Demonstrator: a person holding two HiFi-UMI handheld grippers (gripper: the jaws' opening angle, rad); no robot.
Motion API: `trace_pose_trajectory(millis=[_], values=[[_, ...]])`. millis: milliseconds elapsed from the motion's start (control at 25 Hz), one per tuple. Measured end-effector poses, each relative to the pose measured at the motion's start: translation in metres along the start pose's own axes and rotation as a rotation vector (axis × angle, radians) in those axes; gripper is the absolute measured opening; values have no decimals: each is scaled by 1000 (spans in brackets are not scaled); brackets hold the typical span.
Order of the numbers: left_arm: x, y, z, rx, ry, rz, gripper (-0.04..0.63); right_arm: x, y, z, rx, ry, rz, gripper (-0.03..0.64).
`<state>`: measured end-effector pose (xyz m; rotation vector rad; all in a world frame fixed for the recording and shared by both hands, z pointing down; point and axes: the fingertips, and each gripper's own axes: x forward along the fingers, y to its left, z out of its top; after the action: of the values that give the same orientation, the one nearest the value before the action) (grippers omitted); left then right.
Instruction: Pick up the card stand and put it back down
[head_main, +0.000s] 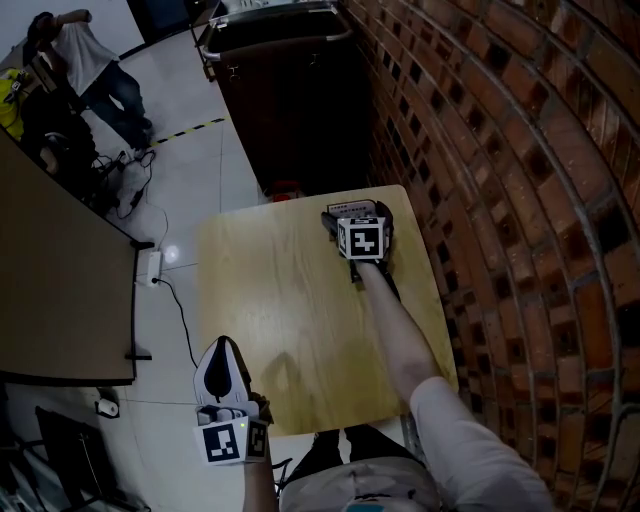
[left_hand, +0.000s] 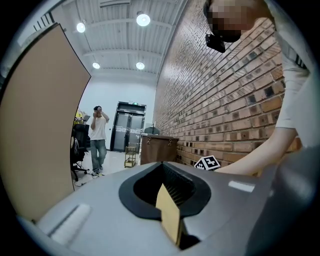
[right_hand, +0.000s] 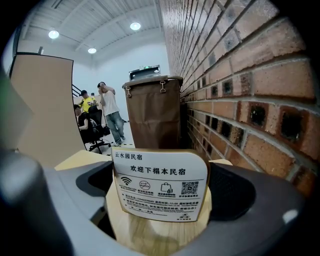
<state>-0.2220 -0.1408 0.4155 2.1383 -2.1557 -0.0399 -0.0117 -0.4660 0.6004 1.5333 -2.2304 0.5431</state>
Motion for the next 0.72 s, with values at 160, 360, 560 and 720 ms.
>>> trace_pose_trajectory(millis=[160,360,560,720], values=[[-5,1,0,3,3,5,5,-4,-1,1,-5,-6,-10,538],[-7,4,7,7,-15,9,5,-17,9,8,-38,-45,11,532],[-10,-2,17,9,-39,-4,5,-44,16,26,-38,-137,21,531],[-14,-6,24,10,-60,-12,5,-89,21,43,-50,-244,36,531]])
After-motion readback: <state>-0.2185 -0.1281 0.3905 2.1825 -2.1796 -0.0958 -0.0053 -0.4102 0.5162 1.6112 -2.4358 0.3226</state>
